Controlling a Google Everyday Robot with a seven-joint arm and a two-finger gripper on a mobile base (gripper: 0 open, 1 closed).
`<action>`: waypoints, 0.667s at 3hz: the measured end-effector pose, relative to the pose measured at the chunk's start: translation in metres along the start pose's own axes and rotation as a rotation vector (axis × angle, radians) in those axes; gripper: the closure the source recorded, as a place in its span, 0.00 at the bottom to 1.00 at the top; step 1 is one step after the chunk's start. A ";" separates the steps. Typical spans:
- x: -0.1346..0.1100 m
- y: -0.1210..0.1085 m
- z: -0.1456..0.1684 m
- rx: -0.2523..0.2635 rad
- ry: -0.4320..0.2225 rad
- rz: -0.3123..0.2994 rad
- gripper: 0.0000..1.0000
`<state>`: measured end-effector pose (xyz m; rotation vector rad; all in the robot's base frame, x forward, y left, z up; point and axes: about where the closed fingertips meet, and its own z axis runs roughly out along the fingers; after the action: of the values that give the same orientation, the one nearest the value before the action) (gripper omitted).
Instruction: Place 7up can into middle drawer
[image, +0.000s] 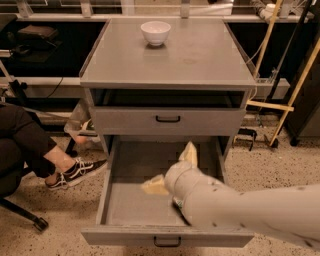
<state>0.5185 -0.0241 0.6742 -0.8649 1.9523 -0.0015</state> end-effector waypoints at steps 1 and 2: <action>-0.069 -0.082 -0.071 0.123 -0.105 0.063 0.00; -0.170 -0.089 -0.155 0.135 -0.256 0.025 0.00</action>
Offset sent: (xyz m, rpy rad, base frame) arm -0.1339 -0.0471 0.4782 -0.1590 -0.5070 -0.0599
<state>0.4974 -0.0465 0.9185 -0.7152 1.7027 -0.0075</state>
